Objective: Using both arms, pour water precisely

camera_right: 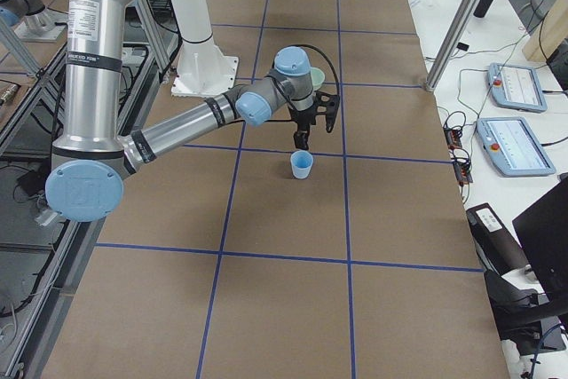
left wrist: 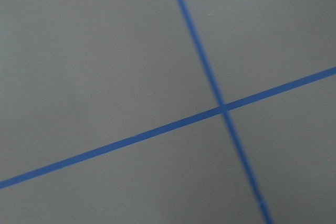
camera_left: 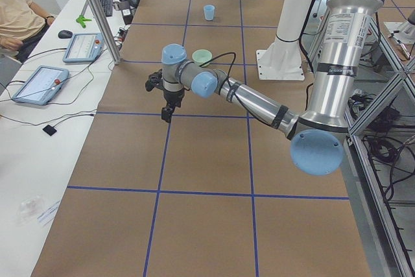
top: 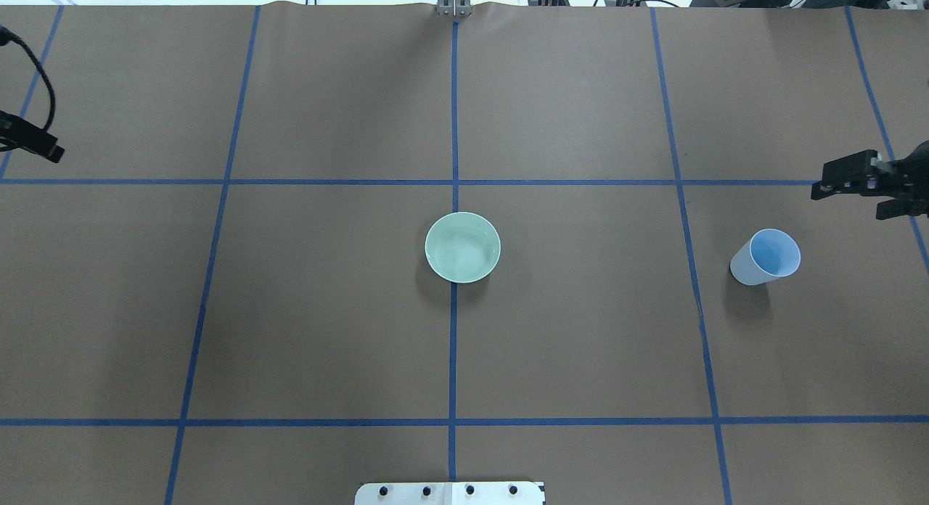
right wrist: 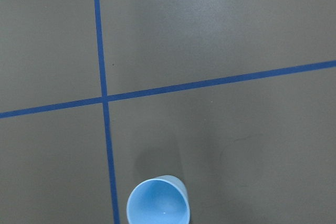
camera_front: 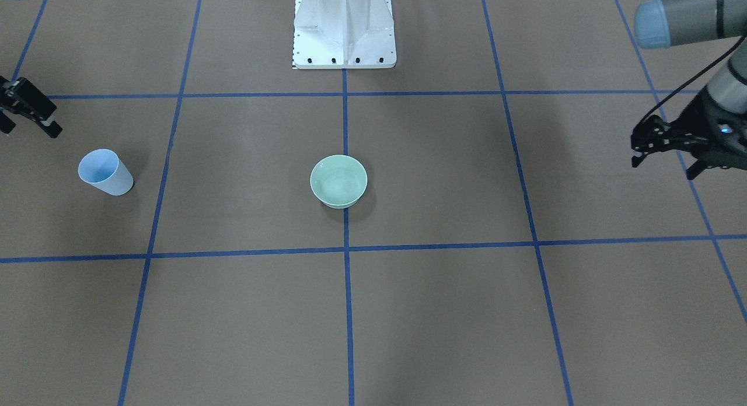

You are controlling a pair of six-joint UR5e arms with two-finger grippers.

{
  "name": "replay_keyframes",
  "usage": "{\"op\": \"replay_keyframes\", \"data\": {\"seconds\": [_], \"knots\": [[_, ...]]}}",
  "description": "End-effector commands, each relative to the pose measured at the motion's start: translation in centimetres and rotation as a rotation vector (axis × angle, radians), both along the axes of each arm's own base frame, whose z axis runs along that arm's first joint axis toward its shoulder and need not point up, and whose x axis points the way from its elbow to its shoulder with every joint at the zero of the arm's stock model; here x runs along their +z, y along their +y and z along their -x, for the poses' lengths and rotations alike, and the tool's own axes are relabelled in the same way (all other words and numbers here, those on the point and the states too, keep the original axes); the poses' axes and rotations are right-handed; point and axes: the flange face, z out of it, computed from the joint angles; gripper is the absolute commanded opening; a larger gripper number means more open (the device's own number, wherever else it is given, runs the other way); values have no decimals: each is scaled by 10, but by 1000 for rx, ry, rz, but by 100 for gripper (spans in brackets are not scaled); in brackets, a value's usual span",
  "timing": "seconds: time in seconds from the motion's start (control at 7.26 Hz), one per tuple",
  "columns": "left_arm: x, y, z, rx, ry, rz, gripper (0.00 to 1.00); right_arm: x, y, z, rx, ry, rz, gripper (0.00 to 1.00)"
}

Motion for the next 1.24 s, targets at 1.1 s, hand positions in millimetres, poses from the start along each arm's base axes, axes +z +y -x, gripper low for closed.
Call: {"op": "replay_keyframes", "data": {"seconds": [1.1], "knots": [[30, 14, 47, -16, 51, 58, 100, 28, 100, 231, 569, 580, -198, 99]]}}
